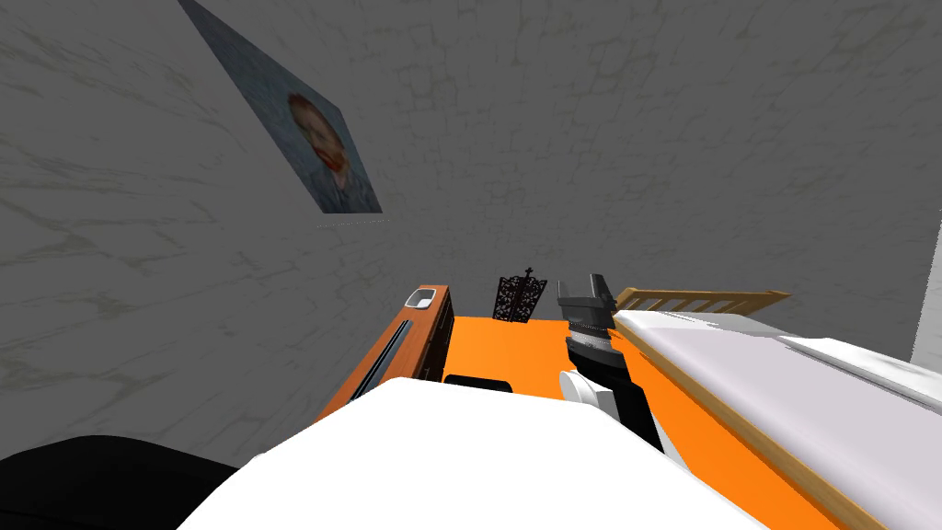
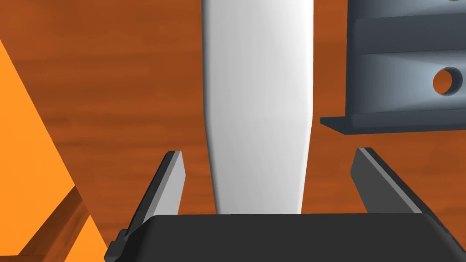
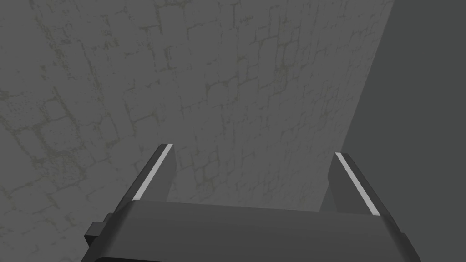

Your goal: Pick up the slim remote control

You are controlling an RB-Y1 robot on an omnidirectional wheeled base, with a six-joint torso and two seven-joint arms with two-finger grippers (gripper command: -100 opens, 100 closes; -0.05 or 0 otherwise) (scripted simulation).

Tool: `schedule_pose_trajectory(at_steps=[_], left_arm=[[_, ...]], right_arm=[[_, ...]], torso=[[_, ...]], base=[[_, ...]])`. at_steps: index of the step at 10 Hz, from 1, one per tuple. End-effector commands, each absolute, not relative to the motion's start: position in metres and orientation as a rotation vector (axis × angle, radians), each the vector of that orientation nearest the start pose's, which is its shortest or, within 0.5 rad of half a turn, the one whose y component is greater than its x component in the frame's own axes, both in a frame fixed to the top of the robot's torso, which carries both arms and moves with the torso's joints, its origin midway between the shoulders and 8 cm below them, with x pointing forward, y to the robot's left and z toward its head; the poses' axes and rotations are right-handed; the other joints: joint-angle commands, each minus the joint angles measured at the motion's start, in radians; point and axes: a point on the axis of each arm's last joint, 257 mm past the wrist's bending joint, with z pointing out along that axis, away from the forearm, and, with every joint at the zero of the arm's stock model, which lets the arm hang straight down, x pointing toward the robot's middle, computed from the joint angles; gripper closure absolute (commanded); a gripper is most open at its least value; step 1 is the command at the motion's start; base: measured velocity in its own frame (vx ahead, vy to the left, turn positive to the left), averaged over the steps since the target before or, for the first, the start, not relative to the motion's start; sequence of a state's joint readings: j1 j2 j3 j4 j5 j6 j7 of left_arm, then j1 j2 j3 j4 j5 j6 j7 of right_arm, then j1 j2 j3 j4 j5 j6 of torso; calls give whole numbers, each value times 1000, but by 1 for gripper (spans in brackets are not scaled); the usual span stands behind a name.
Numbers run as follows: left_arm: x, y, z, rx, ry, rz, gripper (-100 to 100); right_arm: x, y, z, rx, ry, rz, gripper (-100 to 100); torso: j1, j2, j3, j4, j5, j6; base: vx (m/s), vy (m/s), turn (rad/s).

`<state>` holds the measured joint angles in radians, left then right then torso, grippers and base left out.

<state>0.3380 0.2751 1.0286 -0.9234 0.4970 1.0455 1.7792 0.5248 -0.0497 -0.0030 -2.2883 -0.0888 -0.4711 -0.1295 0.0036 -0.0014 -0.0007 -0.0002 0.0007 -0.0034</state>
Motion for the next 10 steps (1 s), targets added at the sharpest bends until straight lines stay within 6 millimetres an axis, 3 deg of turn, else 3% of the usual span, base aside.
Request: schedule_pose_trajectory(at_steps=[1,2,7,8,10], left_arm=[[-47,529,-575,2207,2238,26,0],[-47,524,-582,2196,2249,29,-100],[-47,512,-597,2174,2268,29,-100],[-47,511,-598,2175,2268,31,100],[-48,511,-598,2173,2269,29,100]], right_arm=[[344,-289,15,765,590,1458,0],[344,-289,15,765,590,1458,0],[344,-289,15,765,590,1458,0],[344,-289,15,765,590,1458,0],[344,-289,15,765,590,1458,0]], torso=[[0,0,0,0,0,0],[-1,0,0,0,0,0],[0,1,1,0,0,0],[1,0,0,0,0,0],[2,0,0,0,1,0]], base=[[0,0,0],[-20,18,-70],[-27,29,-53],[0,0,0],[0,0,0]])
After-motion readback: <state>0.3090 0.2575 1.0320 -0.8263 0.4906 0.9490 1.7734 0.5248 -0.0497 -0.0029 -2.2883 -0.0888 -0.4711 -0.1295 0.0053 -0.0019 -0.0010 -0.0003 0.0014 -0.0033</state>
